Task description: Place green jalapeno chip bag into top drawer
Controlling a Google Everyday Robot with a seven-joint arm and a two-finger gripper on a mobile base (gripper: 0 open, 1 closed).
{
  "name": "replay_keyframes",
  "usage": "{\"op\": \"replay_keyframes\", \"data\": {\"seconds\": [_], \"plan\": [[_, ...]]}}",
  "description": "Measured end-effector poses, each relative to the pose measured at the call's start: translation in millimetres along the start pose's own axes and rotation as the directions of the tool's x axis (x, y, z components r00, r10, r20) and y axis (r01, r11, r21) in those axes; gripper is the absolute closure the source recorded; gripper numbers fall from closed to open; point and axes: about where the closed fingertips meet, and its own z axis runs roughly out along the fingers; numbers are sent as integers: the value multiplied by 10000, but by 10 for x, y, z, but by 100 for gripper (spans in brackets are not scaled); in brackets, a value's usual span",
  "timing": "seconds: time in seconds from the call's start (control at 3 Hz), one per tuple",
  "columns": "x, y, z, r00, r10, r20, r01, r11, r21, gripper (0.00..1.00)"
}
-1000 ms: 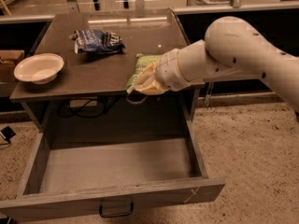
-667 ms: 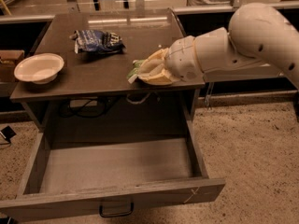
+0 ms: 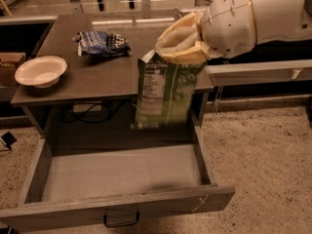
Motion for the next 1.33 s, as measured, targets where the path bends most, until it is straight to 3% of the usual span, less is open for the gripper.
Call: {"op": "replay_keyframes", "data": {"seconds": [0.33,0.67,1.0,1.33], "plan": [[-270,27,-152,9995,4,-301,-16,9992,-409,100],[-298,41,-162,9995,67,-320,-83,9987,-499,100],[-226,60,-78,9983,220,-532,-249,9982,-551,100],[107,171,114,9978,661,-45,-662,9972,-350,100]]}}
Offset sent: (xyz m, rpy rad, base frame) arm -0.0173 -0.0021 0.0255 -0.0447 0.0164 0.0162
